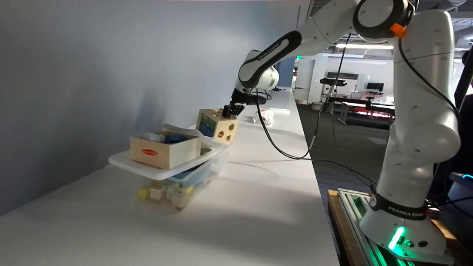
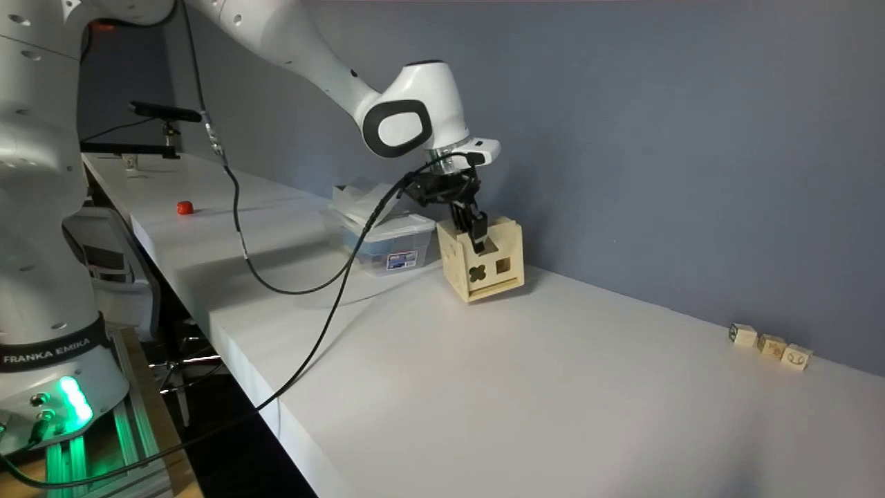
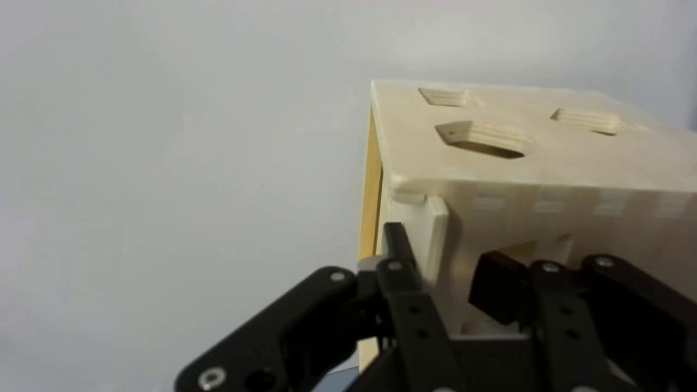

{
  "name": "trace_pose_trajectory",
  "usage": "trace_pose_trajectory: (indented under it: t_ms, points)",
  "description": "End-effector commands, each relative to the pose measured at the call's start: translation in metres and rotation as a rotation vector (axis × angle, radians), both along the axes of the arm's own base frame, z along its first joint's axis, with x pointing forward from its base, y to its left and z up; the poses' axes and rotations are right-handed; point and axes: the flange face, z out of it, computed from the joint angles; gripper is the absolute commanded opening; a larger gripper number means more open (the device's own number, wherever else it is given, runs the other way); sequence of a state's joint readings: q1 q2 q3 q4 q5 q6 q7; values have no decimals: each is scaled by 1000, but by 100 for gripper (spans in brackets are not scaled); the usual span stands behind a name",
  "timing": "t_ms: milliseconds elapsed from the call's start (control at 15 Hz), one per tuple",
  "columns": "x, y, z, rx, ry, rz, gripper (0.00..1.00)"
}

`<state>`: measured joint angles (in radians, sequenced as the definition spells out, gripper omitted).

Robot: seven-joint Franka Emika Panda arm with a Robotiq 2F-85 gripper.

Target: Move the toy box forward, then turn it upside down

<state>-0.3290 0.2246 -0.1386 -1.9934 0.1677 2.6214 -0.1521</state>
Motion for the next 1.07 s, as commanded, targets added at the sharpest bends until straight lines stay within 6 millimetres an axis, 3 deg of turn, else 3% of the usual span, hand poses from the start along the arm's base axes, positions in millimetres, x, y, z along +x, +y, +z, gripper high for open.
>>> trace_pose_trajectory:
  t_ms: [0,200,267,667,1000]
  points:
    - [-3,13,6,166,-83,48,5]
    - [-9,13,5,333,-91,104,5]
    - [-15,4,5,328,-43,139,5]
    - [-44,-52,29,54,263,169,5]
    - [-30,-40,35,-49,325,239,5]
